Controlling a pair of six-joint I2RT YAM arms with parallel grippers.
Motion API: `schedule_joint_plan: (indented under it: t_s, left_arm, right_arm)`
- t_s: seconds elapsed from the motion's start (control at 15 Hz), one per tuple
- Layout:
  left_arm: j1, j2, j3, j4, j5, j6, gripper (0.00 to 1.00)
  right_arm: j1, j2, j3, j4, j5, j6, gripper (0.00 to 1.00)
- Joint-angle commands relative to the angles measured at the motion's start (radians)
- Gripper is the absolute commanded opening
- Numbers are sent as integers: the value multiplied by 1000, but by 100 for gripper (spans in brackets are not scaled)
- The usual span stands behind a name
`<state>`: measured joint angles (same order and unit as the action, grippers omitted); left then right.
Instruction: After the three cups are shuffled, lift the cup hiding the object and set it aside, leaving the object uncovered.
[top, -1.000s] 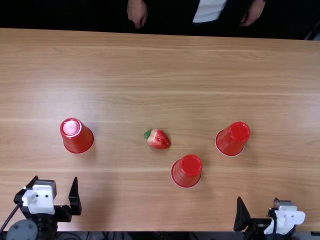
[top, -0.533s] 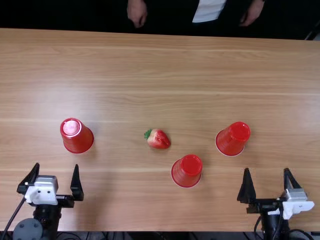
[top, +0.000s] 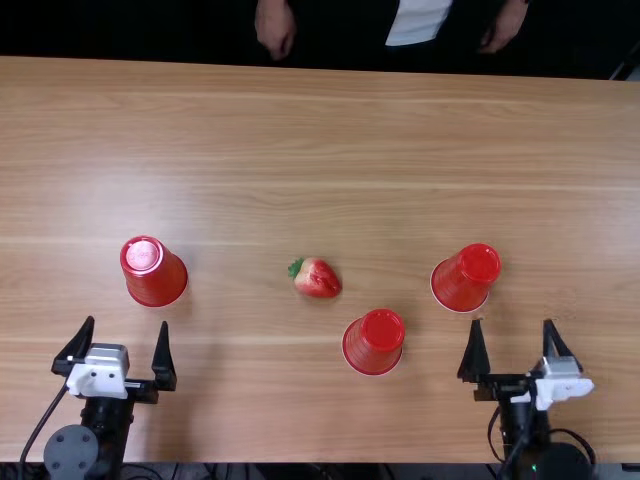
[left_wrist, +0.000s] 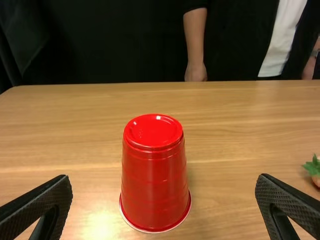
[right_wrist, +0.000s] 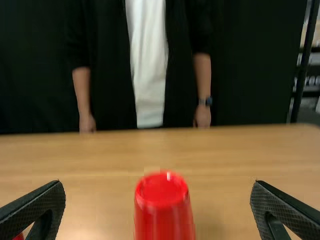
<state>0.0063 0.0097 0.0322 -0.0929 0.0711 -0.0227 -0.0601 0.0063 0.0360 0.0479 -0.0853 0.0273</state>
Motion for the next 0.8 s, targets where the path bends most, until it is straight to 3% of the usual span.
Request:
schedule_joint_plan:
  t_s: [0.0,0.73]
  left_arm:
    - [-2,-10,-32,-5,15,10,100]
    - [-2,-10,-32,-7,17,15,100]
  right_arm:
    - [-12,-6,-16,10,10,2,100]
    - [-14,-6,-18,10,10,2,100]
